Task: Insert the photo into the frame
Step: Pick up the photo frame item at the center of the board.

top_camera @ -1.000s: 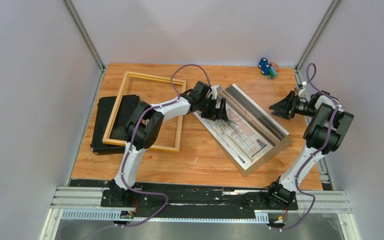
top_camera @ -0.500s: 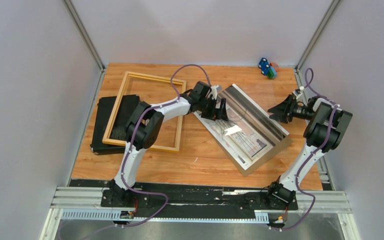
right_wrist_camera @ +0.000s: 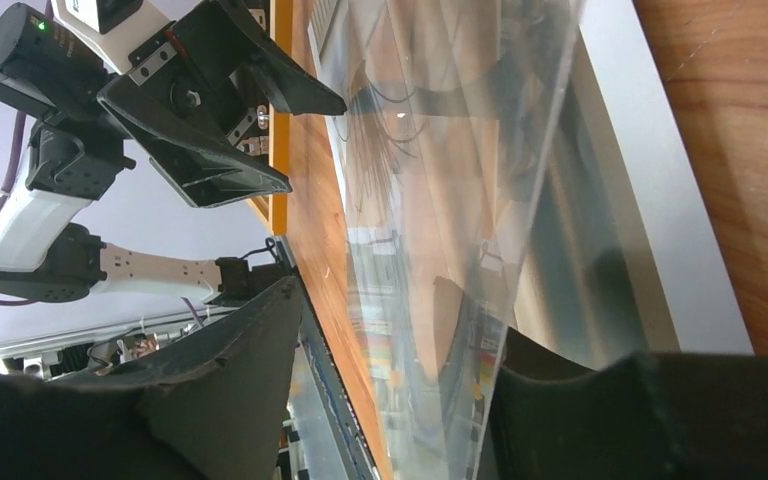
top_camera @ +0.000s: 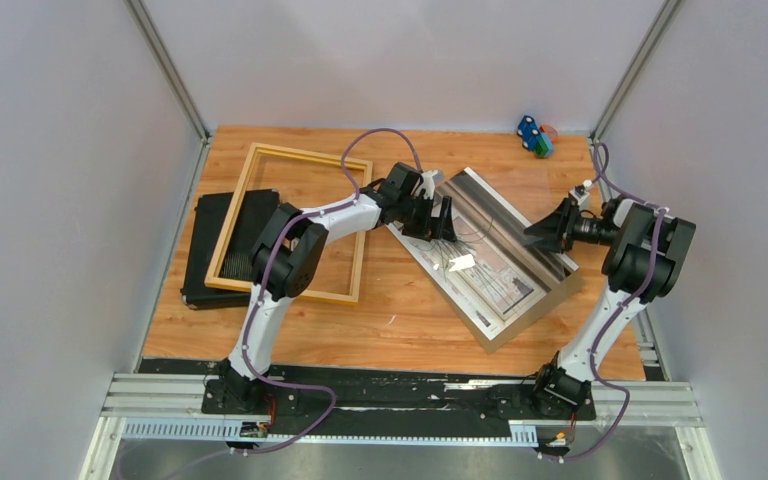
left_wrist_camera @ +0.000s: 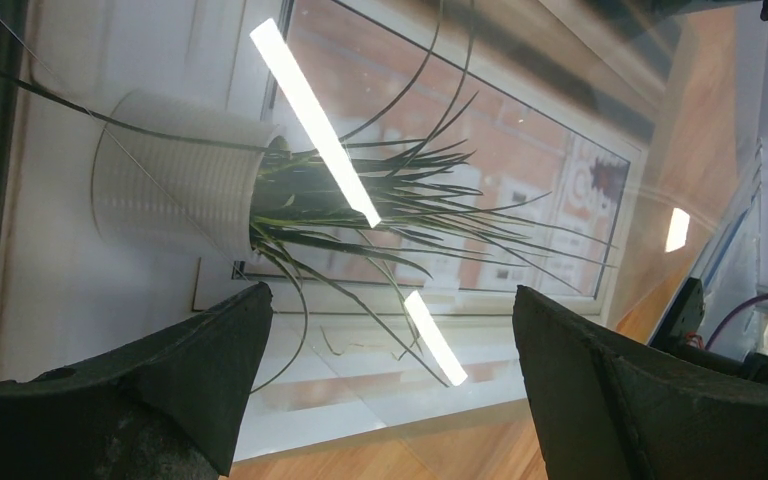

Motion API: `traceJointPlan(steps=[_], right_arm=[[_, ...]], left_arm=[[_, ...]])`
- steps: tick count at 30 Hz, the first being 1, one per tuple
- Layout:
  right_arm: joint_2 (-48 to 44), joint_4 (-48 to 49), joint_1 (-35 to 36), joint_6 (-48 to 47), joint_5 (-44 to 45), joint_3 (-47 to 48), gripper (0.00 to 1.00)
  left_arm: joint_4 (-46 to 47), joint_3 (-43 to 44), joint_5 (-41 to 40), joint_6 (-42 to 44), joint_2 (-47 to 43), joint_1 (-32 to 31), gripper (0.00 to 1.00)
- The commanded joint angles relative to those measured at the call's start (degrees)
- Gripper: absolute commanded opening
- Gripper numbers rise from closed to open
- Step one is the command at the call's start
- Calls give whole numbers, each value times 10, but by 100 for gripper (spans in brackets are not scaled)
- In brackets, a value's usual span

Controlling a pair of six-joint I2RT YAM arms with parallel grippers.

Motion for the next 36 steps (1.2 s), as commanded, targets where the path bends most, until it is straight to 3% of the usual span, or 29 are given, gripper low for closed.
traceJointPlan(steps=[1,10,21,36], right_arm=[[-34,6,3,-14,-15,6,48],[-44,6,3,-16,5,15,36],[-61,-8,-5,-29,-7,28,1],[-130,-8,-7,11,-64,5,0]], left_arm=[[-35,-12,-21,22,12,-5,100],[-38,-14,-27,31,8,-5,100],[-42,-9,-35,45,-11,2,100],[-78,15,-25,111,-104,42,100]])
